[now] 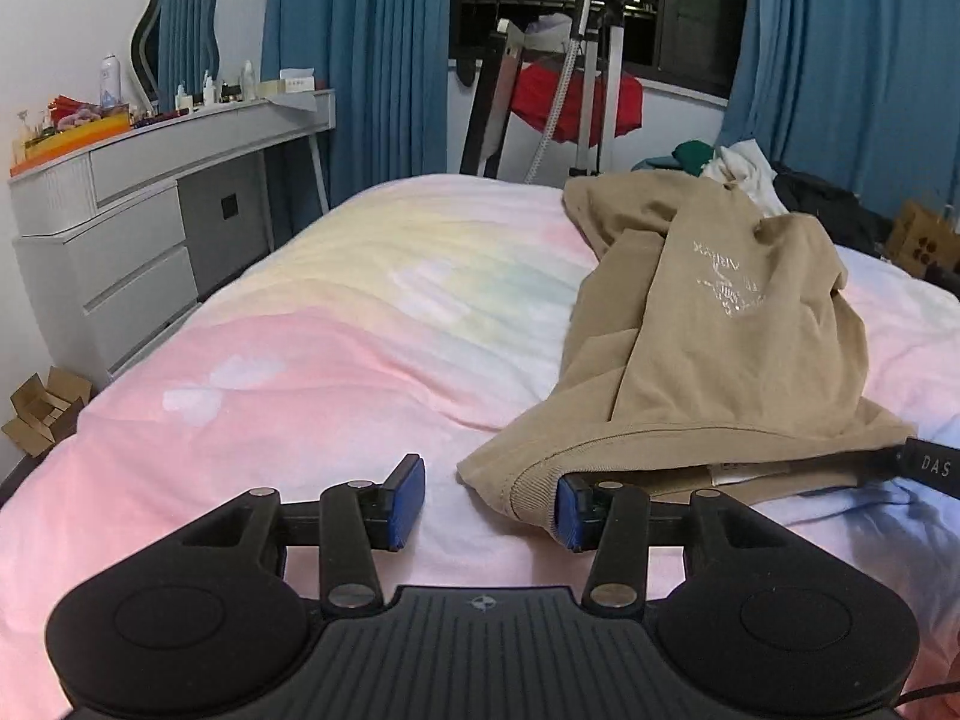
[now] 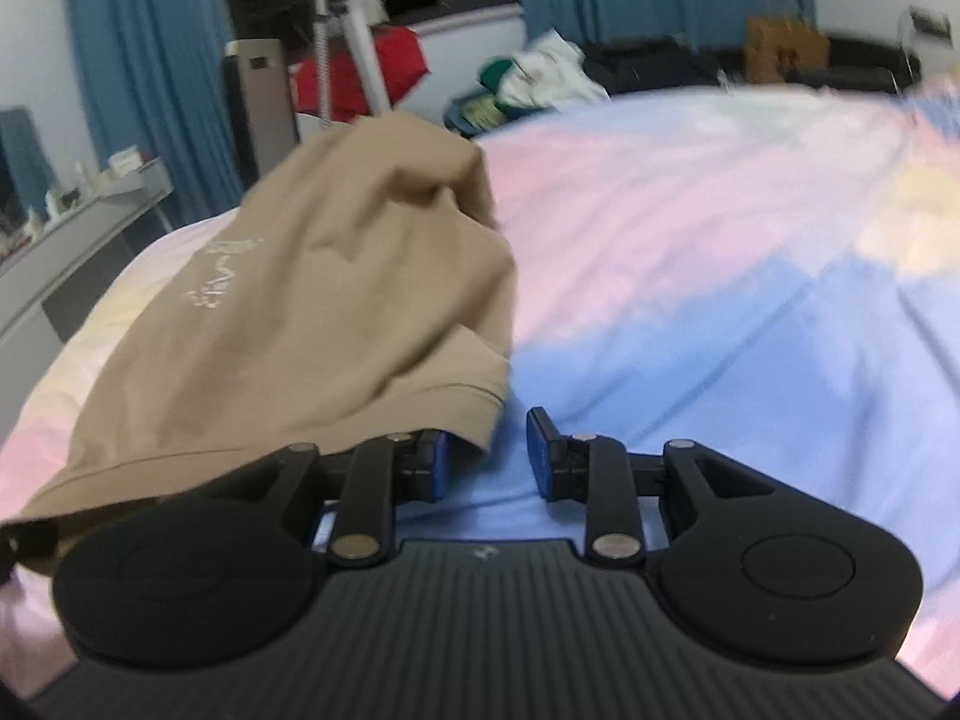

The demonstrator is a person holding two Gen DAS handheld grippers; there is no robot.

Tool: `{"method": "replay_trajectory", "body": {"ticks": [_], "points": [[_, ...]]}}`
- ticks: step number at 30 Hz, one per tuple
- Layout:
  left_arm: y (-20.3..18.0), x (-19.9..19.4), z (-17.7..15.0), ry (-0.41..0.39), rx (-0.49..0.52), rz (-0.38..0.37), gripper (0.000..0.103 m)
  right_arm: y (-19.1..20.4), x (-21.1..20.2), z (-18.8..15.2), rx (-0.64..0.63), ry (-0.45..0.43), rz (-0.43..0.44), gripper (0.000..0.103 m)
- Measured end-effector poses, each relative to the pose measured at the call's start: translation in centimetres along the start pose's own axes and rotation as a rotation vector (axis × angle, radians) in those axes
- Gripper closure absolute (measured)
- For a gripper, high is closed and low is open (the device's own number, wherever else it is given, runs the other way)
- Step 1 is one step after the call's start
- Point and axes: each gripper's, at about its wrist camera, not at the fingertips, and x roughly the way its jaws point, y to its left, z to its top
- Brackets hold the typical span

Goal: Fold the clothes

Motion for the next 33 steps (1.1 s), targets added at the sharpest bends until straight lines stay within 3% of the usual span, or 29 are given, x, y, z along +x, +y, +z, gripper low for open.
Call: {"method": "replay_trajectory", "body": {"ticks": [3,5,7,9,13,17,18,19,21,22,27,33], "points": [[-0.4,0.2,-0.6,-0.005,0.029,-0.016,0.057,0.7,0.0,0.2,-0.066,-0.014,-0.005,0.072],[-1.0,0.7,-0.7,-0.003,0.027,-0.071,0.053,0.9,0.7,0.3,-0.091,0.010,-0.020,0.072],[-1.7,1.3,-0.9,-0.014,0.040,-0.072,0.052,0.9,1.2,0.7,-0.094,0.036,-0.016,0.072],[-1.6,2.0,-0.8,-0.007,0.025,-0.061,0.052,1.0,0.6,1.1,-0.098,0.009,0.004,0.072],[-0.4,2.5,-0.5,-0.002,-0.037,-0.028,0.053,0.8,0.5,1.0,-0.107,-0.028,-0.042,0.073],[0.0,1.6,-1.1,0.030,-0.056,-0.029,0.053,-1.1,1.8,0.4,0.021,0.053,-0.039,0.074],[-0.2,1.3,-1.3,0.029,-0.043,-0.024,0.055,-1.3,1.8,0.4,0.032,0.049,-0.033,0.077],[-0.3,0.9,-1.5,0.028,-0.029,-0.019,0.061,-1.2,1.3,0.5,0.035,0.028,-0.021,0.088],[-0.1,0.4,-1.2,0.004,-0.054,-0.040,0.077,-0.9,0.1,1.0,0.037,-0.025,0.006,0.094],[0.0,0.2,-1.1,-0.009,-0.067,-0.050,0.091,-0.8,-0.6,1.2,0.038,-0.052,0.019,0.096],[1.0,-4.4,2.2,-0.220,-0.122,-0.101,0.092,-0.1,-5.5,3.8,0.045,-0.218,0.073,0.098],[1.8,-14.1,12.0,-0.478,-0.171,-0.168,0.093,0.3,-14.6,12.5,0.081,-0.442,0.146,0.098]]}}
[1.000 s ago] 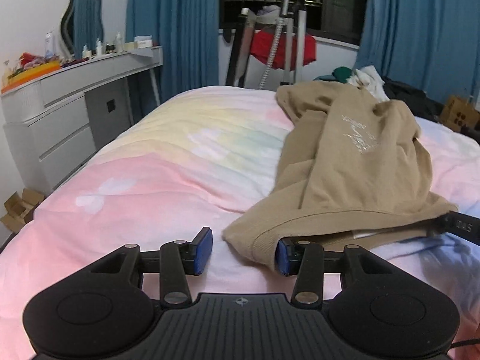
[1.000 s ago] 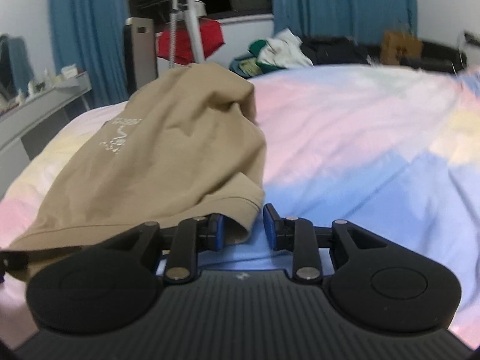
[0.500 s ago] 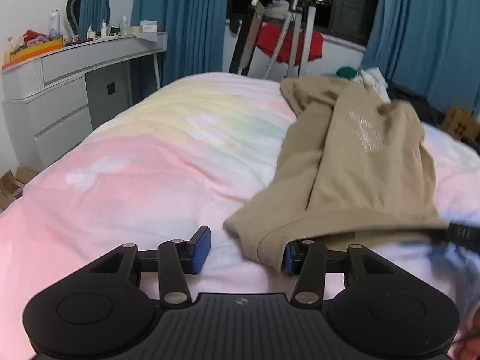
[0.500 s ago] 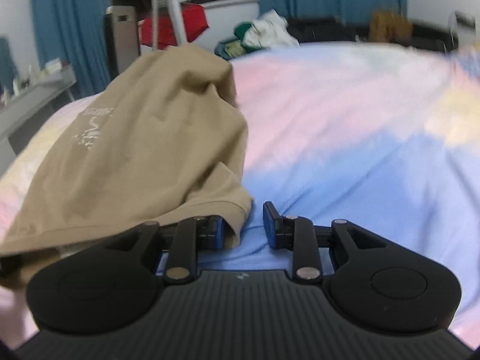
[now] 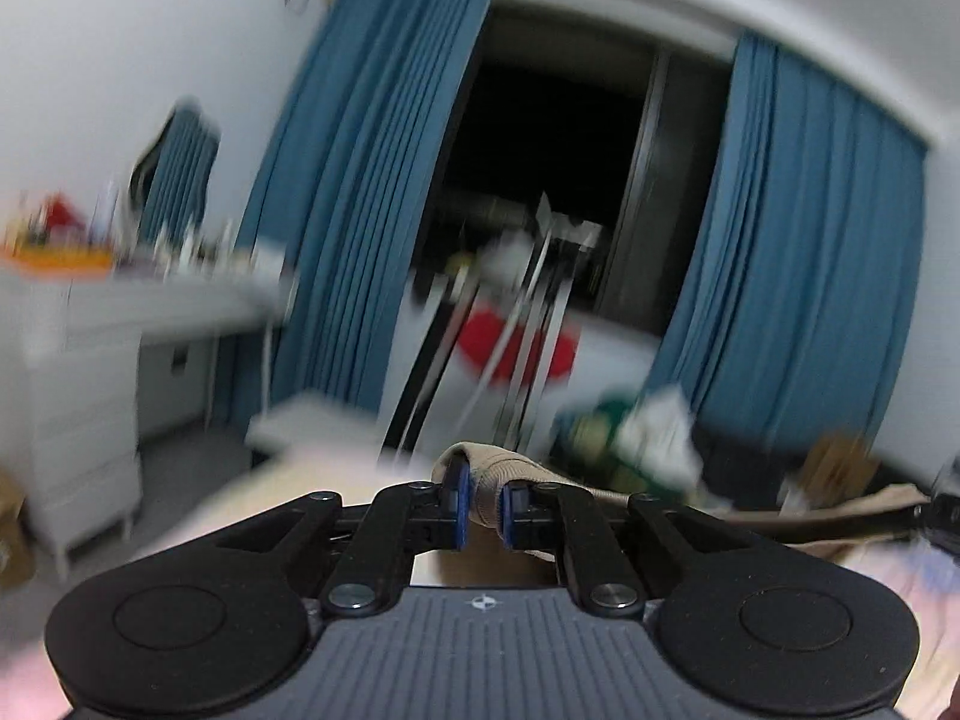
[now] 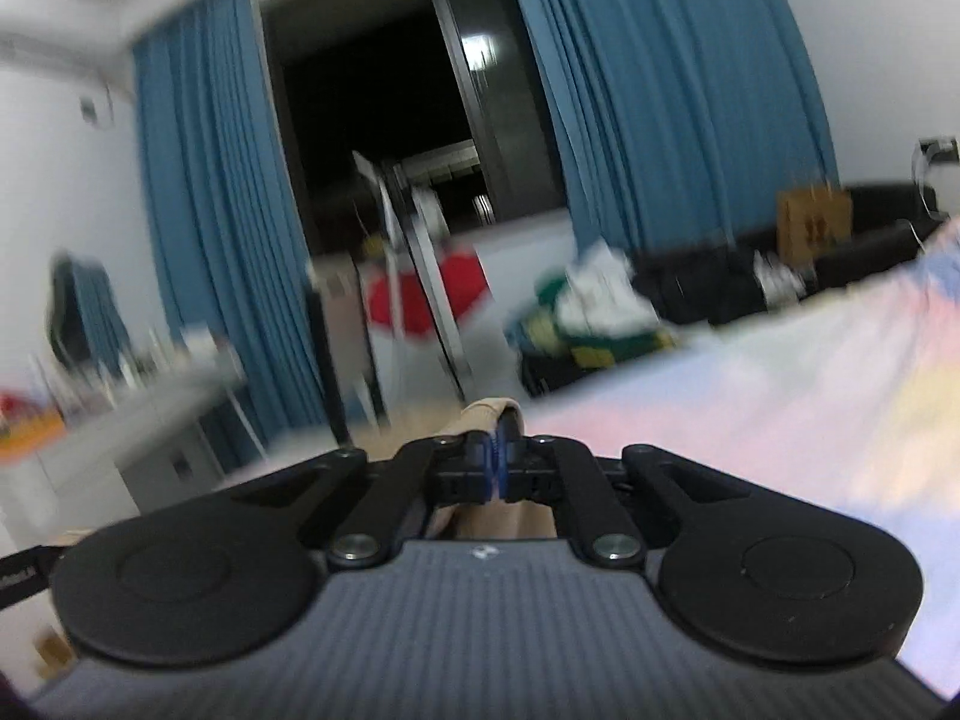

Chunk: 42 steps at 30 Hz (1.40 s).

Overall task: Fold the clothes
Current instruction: 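Raise the held T-shirt high with both grippers to shake it open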

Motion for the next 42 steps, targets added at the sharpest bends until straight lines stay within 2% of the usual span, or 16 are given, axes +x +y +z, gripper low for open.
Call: {"method": "replay_trajectory", "body": {"ticks": [3,9,14,19,23,26,30,34,38,42], "points": [[-1.9,-2.6,8.0,-0.131,0.003,-0.037,0.093,1.6,-2.4,7.3,-0.013,-0.118,0.044,0.098],[-5.3,-9.5,21.7,-0.310,0.073,-0.080,0.093,4.8,-9.0,20.6,-0.076,-0.304,0.127,0.098],[-6.7,-16.5,28.8,-0.400,0.088,-0.139,0.093,6.9,-15.6,28.5,-0.138,-0.433,0.164,0.098],[-8.0,-19.2,31.2,-0.414,0.130,-0.155,0.092,7.4,-19.6,33.0,-0.137,-0.476,0.208,0.098],[-8.1,-17.1,30.1,-0.364,0.136,-0.157,0.092,7.1,-18.3,33.0,-0.161,-0.446,0.196,0.098],[-8.2,-12.9,28.1,-0.312,0.137,-0.147,0.092,6.7,-15.0,31.2,-0.175,-0.391,0.168,0.098],[-7.6,-4.0,24.1,-0.235,0.150,-0.123,0.092,5.5,-7.7,27.5,-0.169,-0.297,0.125,0.098],[-7.0,7.8,19.1,-0.138,0.152,-0.098,0.092,3.9,1.7,22.8,-0.140,-0.202,0.081,0.098],[-6.0,21.5,12.3,-0.036,0.148,-0.079,0.092,1.1,13.1,15.7,-0.079,-0.106,0.044,0.098],[-4.6,34.3,2.9,0.116,0.146,-0.044,0.092,-2.6,24.1,7.3,-0.051,0.021,-0.002,0.098]]}}
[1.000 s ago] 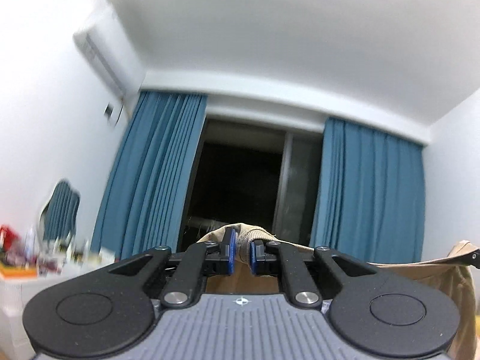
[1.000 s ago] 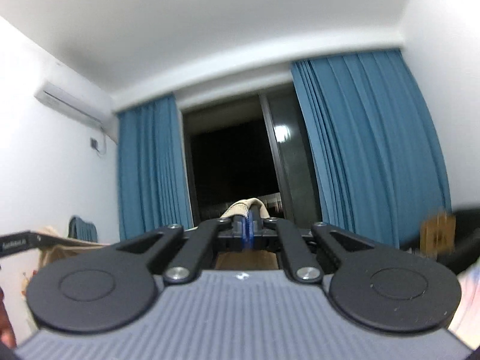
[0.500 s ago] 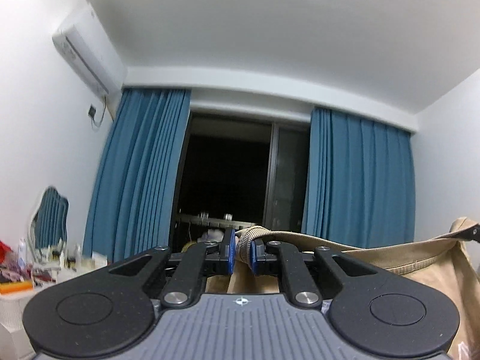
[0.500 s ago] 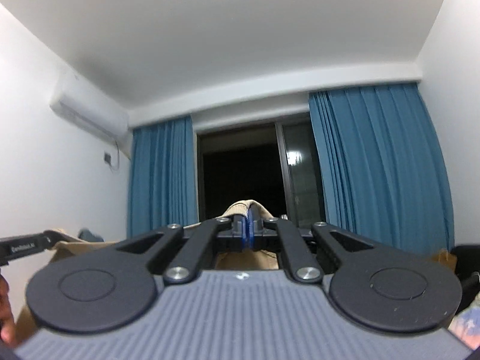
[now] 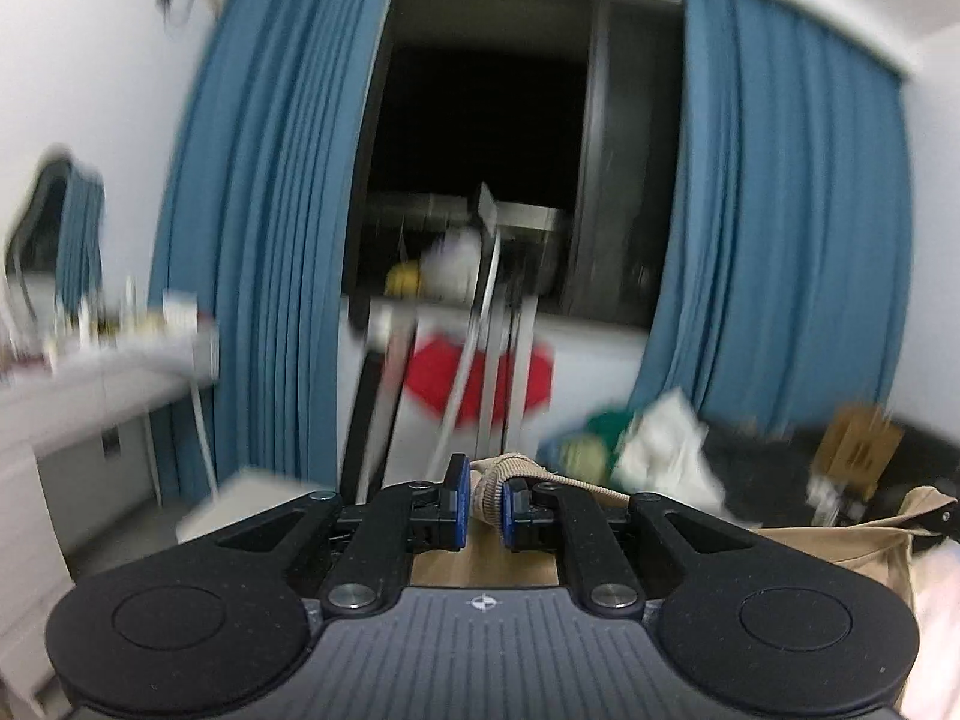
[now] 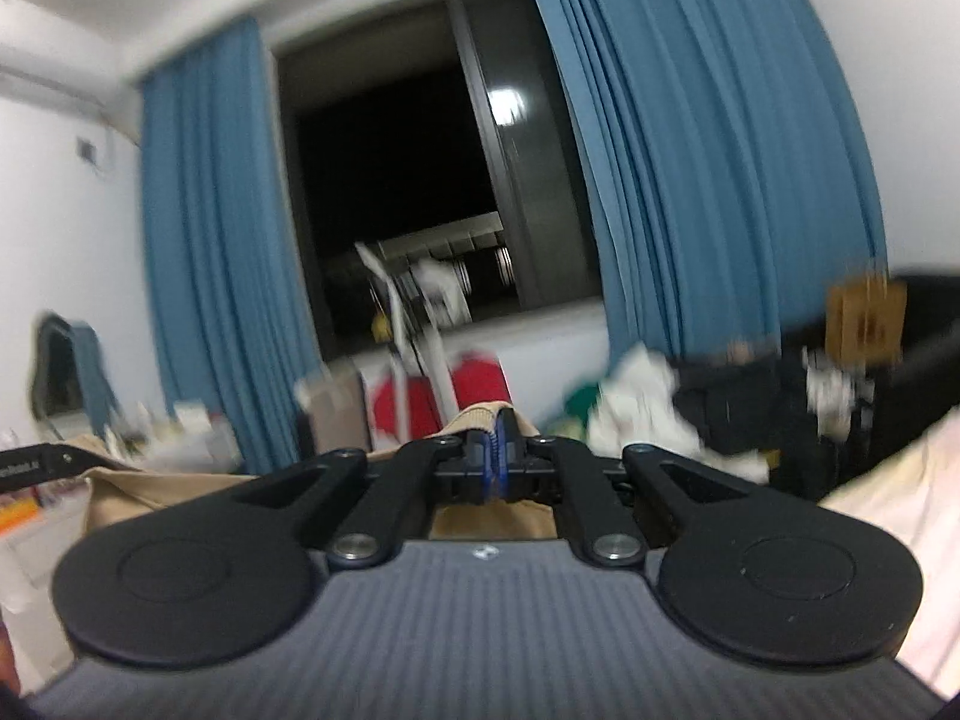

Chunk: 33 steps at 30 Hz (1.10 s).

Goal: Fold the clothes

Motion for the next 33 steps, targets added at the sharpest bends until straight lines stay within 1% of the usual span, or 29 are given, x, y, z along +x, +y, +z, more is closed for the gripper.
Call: {"method": "replay_trajectory", "body": {"ticks": [2,4,7,9,12,13,14,16,18,19,20,21,22,23,27,28,31,33], "points": [[0.4,5.4,-5.1,0.085,0.005,0.008,0.092,-1.2,4.7,-3.8,-0.005,0.073,-0.020,0.098],[1.0,9.5,-9.5,0.149,0.023,0.018,0.092,-2.4,9.1,-7.7,-0.010,0.150,-0.038,0.098],[1.7,14.4,-14.8,0.226,0.038,0.018,0.092,-3.8,14.3,-12.1,-0.015,0.272,-0.057,0.098],[1.8,16.9,-17.2,0.283,0.034,0.015,0.092,-4.5,16.5,-14.2,0.000,0.335,-0.067,0.098],[2.2,18.4,-19.2,0.311,0.060,0.013,0.092,-5.7,17.9,-16.3,0.047,0.418,-0.077,0.097],[2.3,19.2,-19.1,0.314,0.070,0.011,0.092,-6.0,18.2,-16.9,0.065,0.447,-0.077,0.096],[2.4,19.2,-19.2,0.316,0.076,0.012,0.091,-6.2,18.3,-17.1,0.083,0.456,-0.072,0.096],[2.4,19.0,-18.9,0.328,0.073,0.010,0.089,-6.0,17.7,-17.0,0.095,0.463,-0.060,0.094],[2.2,18.4,-17.5,0.340,0.067,-0.011,0.073,-5.9,17.5,-16.4,0.115,0.486,-0.048,0.090],[2.1,17.3,-16.7,0.341,0.055,-0.030,0.044,-6.2,17.6,-16.4,0.134,0.493,-0.038,0.074],[2.1,16.3,-16.0,0.332,0.042,-0.046,0.018,-6.2,17.5,-16.2,0.150,0.497,-0.020,0.048],[2.1,15.4,-15.4,0.319,0.032,-0.063,0.010,-6.2,17.3,-15.9,0.164,0.500,0.000,0.033],[2.1,14.7,-15.0,0.317,0.034,-0.085,0.006,-6.1,17.0,-15.7,0.166,0.502,0.021,0.014],[2.1,14.0,-14.7,0.314,0.036,-0.107,0.005,-5.7,16.5,-15.4,0.153,0.508,0.030,0.016],[2.1,9.7,-12.4,0.364,0.014,-0.159,0.005,-4.3,14.1,-13.9,0.090,0.531,0.048,0.016],[2.6,8.0,-11.9,0.359,-0.013,-0.172,0.004,-4.0,13.2,-13.5,0.081,0.529,0.048,0.016],[4.6,2.7,-10.7,0.336,-0.106,-0.198,0.003,-3.2,8.6,-12.2,0.075,0.497,0.067,0.016],[7.1,-0.9,-10.6,0.319,-0.202,-0.197,0.003,-2.8,4.3,-12.0,0.086,0.473,0.071,0.016]]}}
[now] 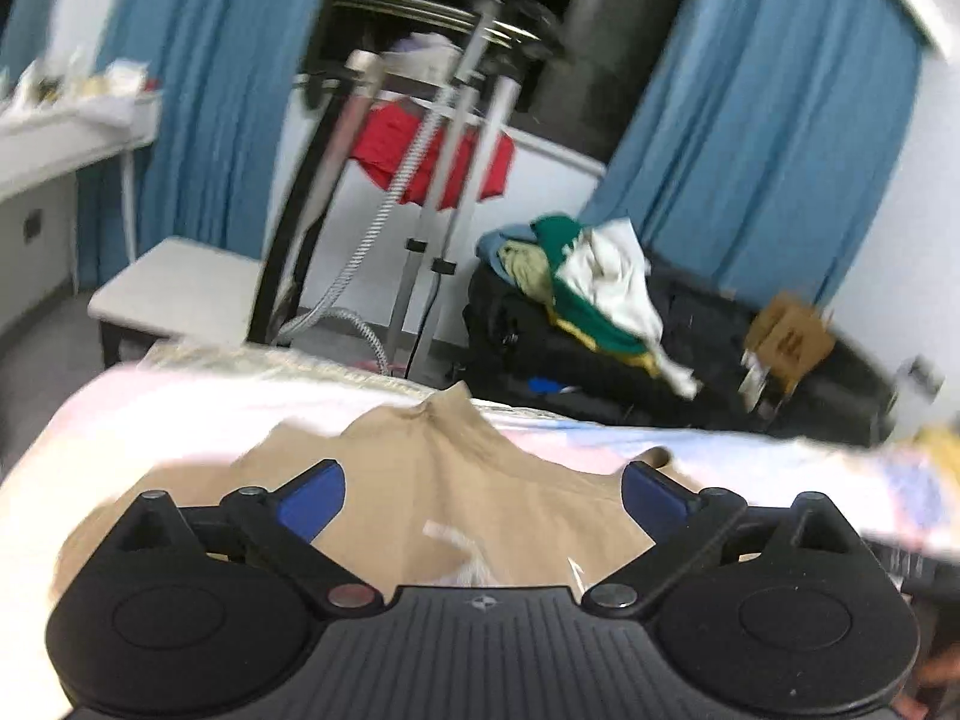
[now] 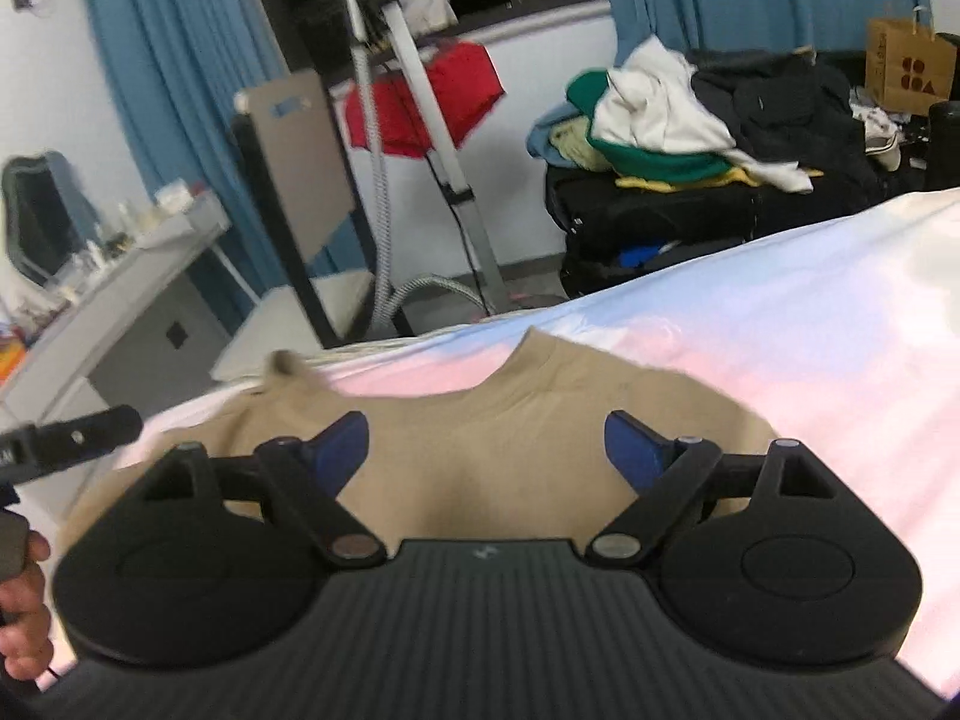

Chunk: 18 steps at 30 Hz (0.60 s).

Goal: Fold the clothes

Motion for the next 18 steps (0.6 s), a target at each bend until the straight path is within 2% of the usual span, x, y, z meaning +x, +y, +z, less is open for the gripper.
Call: {"method": "replay_trajectory", "body": {"ticks": [4,6,7,9,10,11,13,18], "points": [[5.4,-7.3,-2.4,-0.069,-0.237,-0.008,0.003,0.9,-7.7,-4.6,0.039,-0.052,0.015,0.016],[8.8,-10.1,-4.3,-0.105,-0.392,0.008,0.003,1.0,-11.1,-7.2,0.082,-0.068,0.028,0.020],[10.4,-10.8,-5.2,-0.107,-0.464,0.014,0.004,1.0,-12.5,-8.5,0.108,-0.074,0.033,0.031],[13.1,-11.9,-7.0,-0.108,-0.589,0.024,0.006,0.6,-14.9,-11.0,0.175,-0.060,0.027,0.044],[14.4,-12.2,-7.9,-0.107,-0.642,0.028,0.009,0.4,-15.7,-11.8,0.202,-0.046,0.027,0.063],[15.2,-12.3,-8.6,-0.111,-0.679,0.038,0.011,0.3,-16.2,-12.3,0.224,-0.039,0.029,0.076],[16.8,-12.0,-9.7,-0.106,-0.740,0.060,0.016,0.0,-16.8,-13.1,0.252,-0.039,0.032,0.077],[19.5,-8.7,-11.2,-0.084,-0.823,0.114,0.046,-0.6,-14.9,-14.0,0.260,-0.031,0.038,0.078]]}}
